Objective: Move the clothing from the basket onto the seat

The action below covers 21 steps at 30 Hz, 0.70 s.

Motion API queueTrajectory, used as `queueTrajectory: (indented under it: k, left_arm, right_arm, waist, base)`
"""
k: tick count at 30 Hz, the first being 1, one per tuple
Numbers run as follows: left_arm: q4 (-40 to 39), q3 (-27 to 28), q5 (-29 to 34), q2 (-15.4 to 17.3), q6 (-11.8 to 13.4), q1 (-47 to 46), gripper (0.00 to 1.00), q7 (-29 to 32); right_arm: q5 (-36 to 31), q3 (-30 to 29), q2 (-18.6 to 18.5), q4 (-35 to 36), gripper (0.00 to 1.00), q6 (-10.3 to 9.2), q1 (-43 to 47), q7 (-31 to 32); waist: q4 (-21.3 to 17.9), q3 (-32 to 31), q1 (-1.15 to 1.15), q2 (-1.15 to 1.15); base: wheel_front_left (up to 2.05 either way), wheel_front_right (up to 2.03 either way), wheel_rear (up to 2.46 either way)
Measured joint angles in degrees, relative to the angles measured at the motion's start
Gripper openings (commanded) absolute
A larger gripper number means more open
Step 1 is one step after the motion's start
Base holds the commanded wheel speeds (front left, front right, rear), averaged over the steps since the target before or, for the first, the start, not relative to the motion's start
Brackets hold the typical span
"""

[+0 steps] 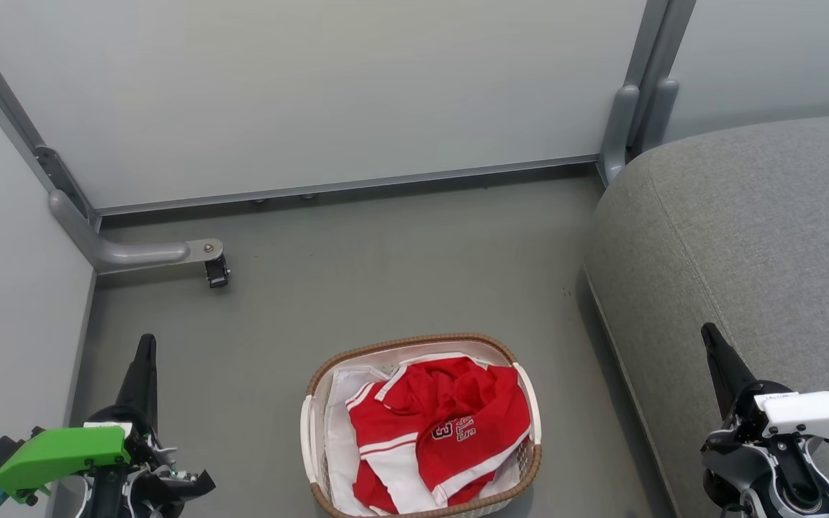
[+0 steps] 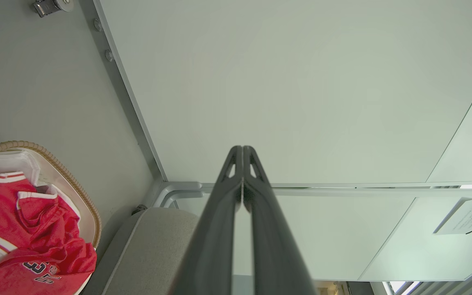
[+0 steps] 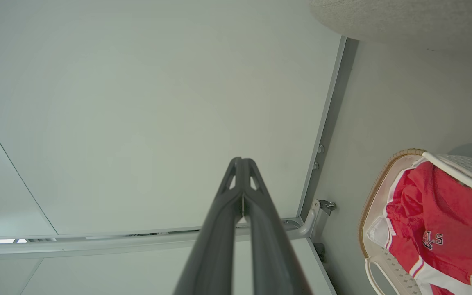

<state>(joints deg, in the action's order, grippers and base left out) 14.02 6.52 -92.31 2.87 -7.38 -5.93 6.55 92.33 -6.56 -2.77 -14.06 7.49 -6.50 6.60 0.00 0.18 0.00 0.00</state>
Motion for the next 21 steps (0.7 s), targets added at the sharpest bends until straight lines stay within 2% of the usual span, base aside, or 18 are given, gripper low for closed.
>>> queueTrajectory:
  k: [21]
  left_arm:
    - [0.00,0.00,0.00,0.00,0.00,0.00,0.00,0.00]
  right_arm:
    - [-0.01,-0.01,0.00,0.00,0.00,0.00,0.00,0.00]
  waist:
    - [0.00,0.00,0.00,0.00]
  base:
    - [0.00,0.00,0.00]
